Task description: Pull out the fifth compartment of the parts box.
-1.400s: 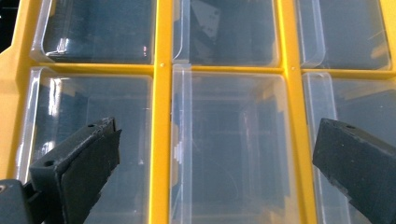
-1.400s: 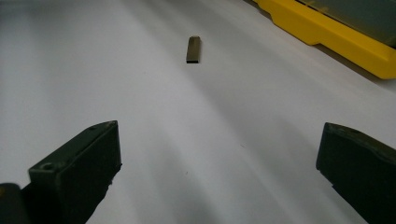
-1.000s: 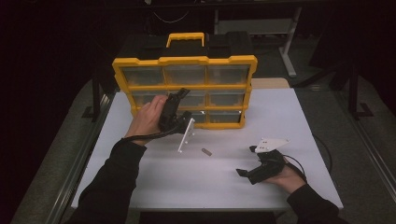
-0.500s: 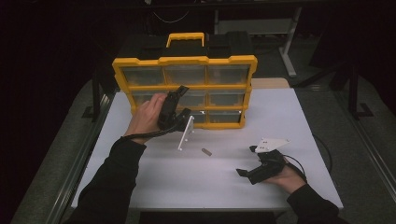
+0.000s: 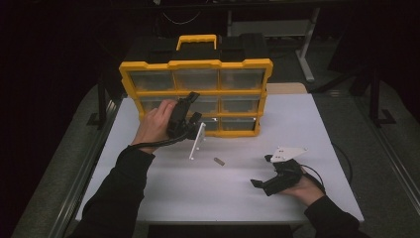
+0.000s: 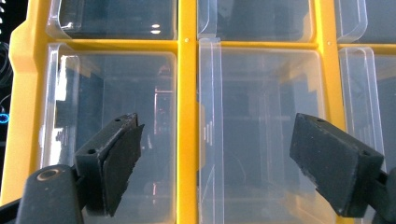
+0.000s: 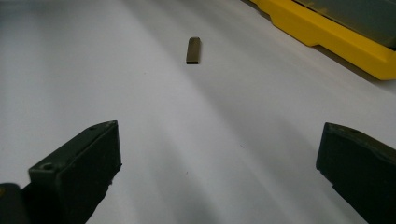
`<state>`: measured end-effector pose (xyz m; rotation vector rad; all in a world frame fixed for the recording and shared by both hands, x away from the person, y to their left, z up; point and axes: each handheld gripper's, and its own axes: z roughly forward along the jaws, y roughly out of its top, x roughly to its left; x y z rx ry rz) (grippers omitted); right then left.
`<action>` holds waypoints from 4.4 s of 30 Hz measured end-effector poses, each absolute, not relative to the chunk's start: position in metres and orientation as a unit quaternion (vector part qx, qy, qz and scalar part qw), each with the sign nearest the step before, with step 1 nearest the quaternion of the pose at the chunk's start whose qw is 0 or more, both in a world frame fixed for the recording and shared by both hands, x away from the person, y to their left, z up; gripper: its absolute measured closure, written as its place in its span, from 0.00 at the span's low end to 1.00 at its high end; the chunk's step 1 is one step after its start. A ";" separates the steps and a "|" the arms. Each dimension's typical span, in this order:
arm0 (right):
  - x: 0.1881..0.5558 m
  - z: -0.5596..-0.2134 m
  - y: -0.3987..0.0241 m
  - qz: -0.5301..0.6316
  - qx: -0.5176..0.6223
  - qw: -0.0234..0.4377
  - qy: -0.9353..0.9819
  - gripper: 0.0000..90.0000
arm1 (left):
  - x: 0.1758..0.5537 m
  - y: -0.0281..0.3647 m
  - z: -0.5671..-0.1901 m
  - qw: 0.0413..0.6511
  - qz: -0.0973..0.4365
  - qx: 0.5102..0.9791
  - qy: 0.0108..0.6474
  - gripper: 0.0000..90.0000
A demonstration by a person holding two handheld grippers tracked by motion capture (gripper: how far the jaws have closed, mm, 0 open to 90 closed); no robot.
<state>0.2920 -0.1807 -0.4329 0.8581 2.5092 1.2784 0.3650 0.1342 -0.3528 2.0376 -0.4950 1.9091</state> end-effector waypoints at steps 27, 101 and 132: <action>0.292 -0.433 -0.181 0.431 0.290 0.099 0.849 0.00 | 0.365 0.129 -0.350 0.139 0.671 0.717 -0.130 0.47; 0.291 -0.433 -0.181 0.432 0.288 0.100 0.849 0.00 | 0.359 0.124 -0.351 0.117 0.672 0.723 -0.106 0.88; 0.291 -0.432 -0.181 0.434 0.290 0.099 0.847 0.00 | 0.340 0.127 -0.355 0.122 0.682 0.712 -0.111 0.88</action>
